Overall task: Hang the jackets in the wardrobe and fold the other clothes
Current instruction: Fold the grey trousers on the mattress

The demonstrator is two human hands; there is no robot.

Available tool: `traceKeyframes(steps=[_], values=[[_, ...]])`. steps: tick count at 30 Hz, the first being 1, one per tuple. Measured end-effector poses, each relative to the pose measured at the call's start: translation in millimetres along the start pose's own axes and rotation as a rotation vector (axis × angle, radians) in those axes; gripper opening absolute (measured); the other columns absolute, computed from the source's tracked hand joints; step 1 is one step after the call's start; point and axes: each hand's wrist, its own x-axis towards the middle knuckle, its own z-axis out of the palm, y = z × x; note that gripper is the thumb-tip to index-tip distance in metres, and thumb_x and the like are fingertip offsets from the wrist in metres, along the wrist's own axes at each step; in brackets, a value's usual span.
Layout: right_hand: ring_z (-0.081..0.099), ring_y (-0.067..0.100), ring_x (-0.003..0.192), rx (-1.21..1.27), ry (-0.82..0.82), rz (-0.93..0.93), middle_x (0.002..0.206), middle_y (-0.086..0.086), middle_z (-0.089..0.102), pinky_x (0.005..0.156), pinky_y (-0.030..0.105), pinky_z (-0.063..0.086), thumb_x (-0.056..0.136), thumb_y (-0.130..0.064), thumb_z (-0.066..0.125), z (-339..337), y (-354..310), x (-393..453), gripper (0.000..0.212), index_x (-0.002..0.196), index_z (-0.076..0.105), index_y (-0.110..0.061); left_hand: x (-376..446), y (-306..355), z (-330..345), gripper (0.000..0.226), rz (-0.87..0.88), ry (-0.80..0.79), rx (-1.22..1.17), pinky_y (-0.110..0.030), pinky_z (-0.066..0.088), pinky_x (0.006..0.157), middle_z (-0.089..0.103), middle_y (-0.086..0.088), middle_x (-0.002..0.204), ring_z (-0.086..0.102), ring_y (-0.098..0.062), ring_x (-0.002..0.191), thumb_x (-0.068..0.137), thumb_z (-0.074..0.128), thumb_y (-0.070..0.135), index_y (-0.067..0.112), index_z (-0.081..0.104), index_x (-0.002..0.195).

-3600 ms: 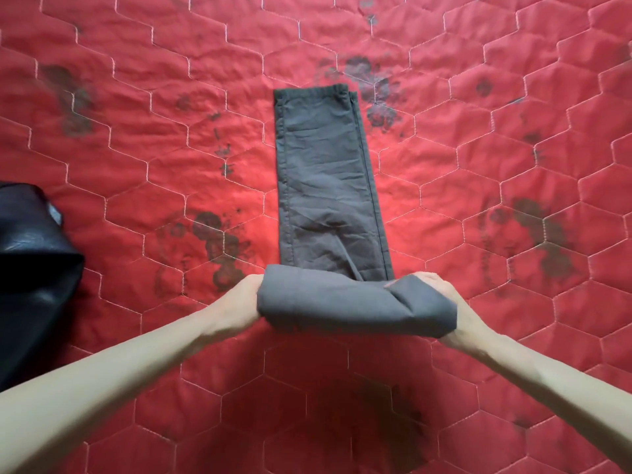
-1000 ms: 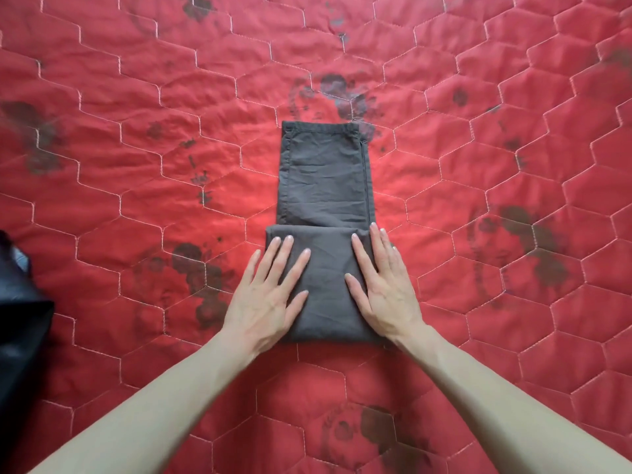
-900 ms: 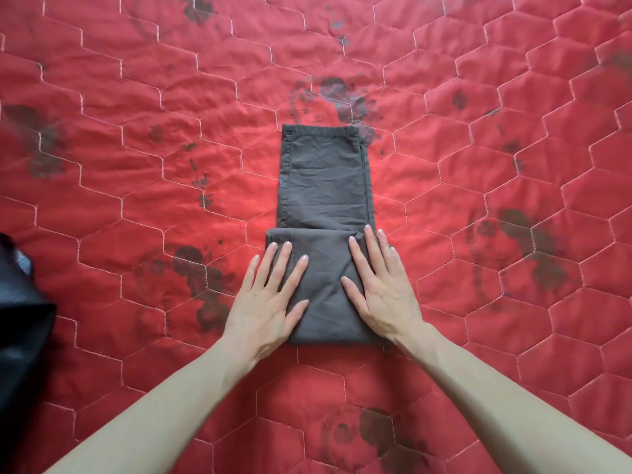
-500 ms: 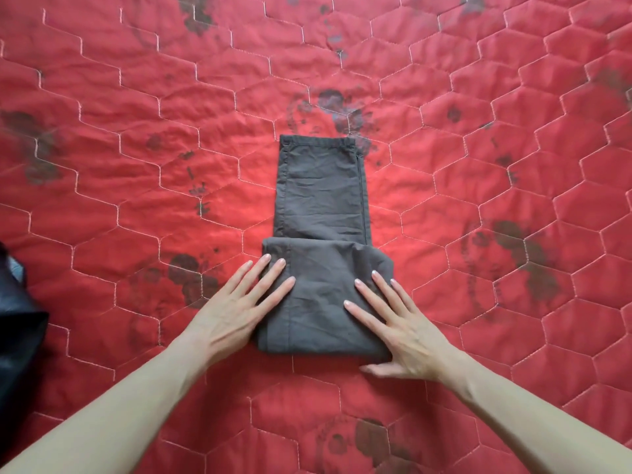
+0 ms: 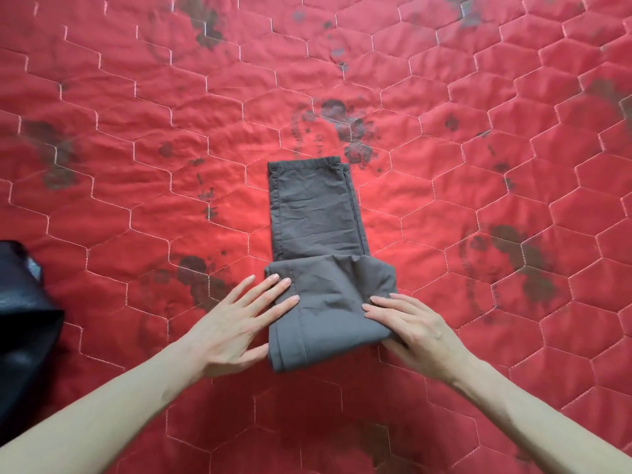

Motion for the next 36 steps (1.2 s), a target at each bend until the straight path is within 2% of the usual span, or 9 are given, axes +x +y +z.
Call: traceKeyframes(steps=[7,13,17,20,22,26,28,32,36], values=[[0.058,-0.008,0.064,0.447,-0.037,0.348,0.080,-0.027,0.069,0.062,0.015,0.044,0.089,-0.014,0.081,-58.8,-34.6,13.9,0.009,0.096,0.077,-0.019,-26.5,41.0,-3.8,0.047,-0.201,0.258,-0.572,-0.030,0.032,0.120,0.054,0.015,0.151,0.045,-0.003,0.144,0.101,0.043,0.036,0.023,0.060,0.143],[0.069,0.010,0.074,0.651,-0.200,0.578,0.082,-0.003,0.076,0.067,0.037,0.059,0.087,-0.022,0.082,-89.9,-33.2,67.0,0.008,0.091,0.078,-0.027,-17.6,60.1,-19.8,0.075,-0.695,0.343,-1.049,-0.036,0.053,0.076,0.071,0.010,0.080,0.053,0.003,0.077,0.099,0.028,0.074,0.012,0.069,0.086],[0.070,0.007,0.082,0.773,-0.283,0.664,0.094,0.003,0.079,0.082,0.035,0.058,0.086,-0.023,0.084,-84.4,-18.8,107.7,0.015,0.099,0.079,-0.023,3.9,61.3,-29.7,0.071,-1.009,0.386,-1.214,-0.013,0.040,0.064,0.058,0.023,0.052,0.048,0.012,0.055,0.111,0.021,0.050,0.007,0.054,0.065],[0.073,0.015,0.090,0.887,-0.273,0.764,0.105,0.010,0.079,0.084,0.038,0.056,0.089,-0.029,0.081,-72.5,-4.7,135.8,0.021,0.107,0.079,-0.017,13.8,49.7,-19.9,0.080,-1.101,0.416,-1.370,-0.025,0.040,0.107,0.074,0.015,0.109,0.062,0.004,0.108,0.099,0.017,0.076,0.023,0.078,0.106],[0.071,0.021,0.094,0.950,-0.190,0.853,0.112,0.015,0.077,0.081,0.043,0.051,0.091,-0.047,0.075,-61.2,4.4,150.1,0.034,0.109,0.079,-0.018,20.2,44.5,-19.5,0.077,-1.111,0.447,-1.436,-0.031,0.032,0.121,0.064,0.015,0.132,0.053,-0.003,0.130,0.099,0.021,0.076,0.026,0.068,0.134],[0.068,0.009,0.118,1.089,0.066,0.997,0.124,-0.005,0.075,0.110,0.035,0.047,0.078,-0.085,0.063,-26.4,10.0,161.0,0.082,0.128,0.069,-0.020,33.7,38.1,-12.1,0.039,-1.073,0.387,-1.316,-0.034,0.043,0.112,0.067,0.010,0.125,0.061,-0.009,0.122,0.102,0.059,0.048,0.020,0.060,0.129],[0.068,0.001,0.112,0.962,0.162,0.994,0.116,-0.012,0.074,0.104,0.024,0.048,0.087,-0.071,0.067,-11.2,-4.6,152.6,0.063,0.124,0.063,-0.021,34.9,35.5,-3.3,0.036,-1.092,0.348,-1.289,-0.033,0.043,0.110,0.066,0.005,0.126,0.060,-0.013,0.124,0.101,0.062,0.042,0.018,0.057,0.128],[0.065,0.038,0.112,0.426,0.121,1.029,0.114,0.012,0.072,0.093,0.047,0.050,0.097,-0.068,0.051,18.1,-24.5,132.1,0.053,0.119,0.051,-0.019,32.8,38.0,0.6,0.062,-1.077,0.320,-1.208,-0.047,0.041,0.116,0.064,0.008,0.135,0.058,-0.016,0.130,0.089,0.053,0.069,0.026,0.048,0.133],[0.065,0.044,0.103,0.503,0.267,0.898,0.103,0.014,0.075,0.085,0.048,0.048,0.107,-0.049,0.046,27.9,-25.1,132.2,0.033,0.120,0.056,-0.020,30.5,37.5,2.4,0.069,-1.088,0.280,-1.056,-0.055,0.040,0.113,0.063,0.004,0.140,0.056,-0.027,0.133,0.087,0.038,0.079,0.030,0.038,0.137]])
